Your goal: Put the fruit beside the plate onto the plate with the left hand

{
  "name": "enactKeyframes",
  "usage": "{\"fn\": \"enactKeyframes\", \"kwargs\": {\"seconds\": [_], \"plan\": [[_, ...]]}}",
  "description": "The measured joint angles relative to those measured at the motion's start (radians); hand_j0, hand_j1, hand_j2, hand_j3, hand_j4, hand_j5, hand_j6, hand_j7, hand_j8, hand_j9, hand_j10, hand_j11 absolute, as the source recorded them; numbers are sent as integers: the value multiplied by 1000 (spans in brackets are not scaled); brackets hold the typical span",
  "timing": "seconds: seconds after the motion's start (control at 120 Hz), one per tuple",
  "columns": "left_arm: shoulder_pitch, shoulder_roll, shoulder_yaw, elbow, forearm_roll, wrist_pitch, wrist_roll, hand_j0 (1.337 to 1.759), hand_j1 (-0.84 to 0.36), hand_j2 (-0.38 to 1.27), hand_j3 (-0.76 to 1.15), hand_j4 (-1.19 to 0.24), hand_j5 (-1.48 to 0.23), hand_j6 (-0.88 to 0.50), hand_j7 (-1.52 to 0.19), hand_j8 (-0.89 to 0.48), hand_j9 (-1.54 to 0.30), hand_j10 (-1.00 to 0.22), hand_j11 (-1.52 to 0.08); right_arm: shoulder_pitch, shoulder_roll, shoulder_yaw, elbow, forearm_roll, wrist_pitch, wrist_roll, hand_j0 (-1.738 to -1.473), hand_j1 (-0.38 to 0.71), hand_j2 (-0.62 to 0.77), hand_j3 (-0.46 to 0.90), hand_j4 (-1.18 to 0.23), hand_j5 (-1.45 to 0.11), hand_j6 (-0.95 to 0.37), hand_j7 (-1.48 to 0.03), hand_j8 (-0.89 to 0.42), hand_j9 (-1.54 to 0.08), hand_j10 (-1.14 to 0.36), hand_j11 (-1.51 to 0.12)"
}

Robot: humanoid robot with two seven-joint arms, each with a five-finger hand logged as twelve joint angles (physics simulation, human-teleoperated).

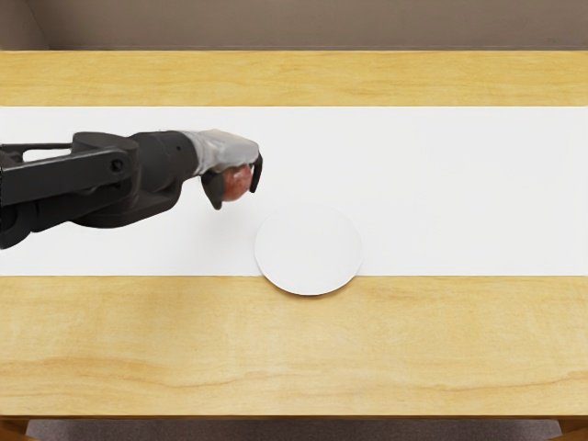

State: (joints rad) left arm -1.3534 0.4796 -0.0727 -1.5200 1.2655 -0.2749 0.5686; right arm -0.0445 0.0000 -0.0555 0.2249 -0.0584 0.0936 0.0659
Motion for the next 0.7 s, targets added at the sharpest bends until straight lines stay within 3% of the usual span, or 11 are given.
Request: {"fn": "enactKeyframes", "kwargs": {"seconds": [0.1,0.283,0.35,0.5,0.7], "plan": [[-17,-42,0,-5,-3,-30,-59,1650,-255,201,0,-619,-864,-330,-885,-279,-883,-406,-893,0,0,0,4,0,2,0,-1658,-331,-3,0,-15,-20,-15,-20,-15,-20,-15,-20],[-30,-43,5,-9,3,-48,-226,1652,-258,207,0,-609,-845,-340,-855,-291,-850,-414,-859,0,0,-1,13,1,5,0,-1658,-331,-3,0,-15,-20,-15,-20,-15,-20,-15,-20],[-26,-50,7,-8,24,-50,-264,1653,-258,210,0,-604,-836,-349,-842,-298,-837,-420,-845,0,0,-1,15,1,5,0,-1658,-331,-3,0,-15,-20,-15,-20,-15,-20,-15,-20],[32,-73,11,-6,96,-5,-290,1653,-271,230,0,-606,-820,-354,-824,-299,-828,-425,-831,0,0,-1,17,1,6,0,-1658,-331,-3,0,-15,-20,-15,-20,-15,-20,-15,-20],[107,-82,13,-4,214,88,-276,1654,-280,237,0,-599,-817,-356,-811,-297,-826,-420,-824,0,0,-1,25,2,6,0,-1658,-331,-3,0,-15,-19,-15,-20,-15,-20,-15,-20]]}}
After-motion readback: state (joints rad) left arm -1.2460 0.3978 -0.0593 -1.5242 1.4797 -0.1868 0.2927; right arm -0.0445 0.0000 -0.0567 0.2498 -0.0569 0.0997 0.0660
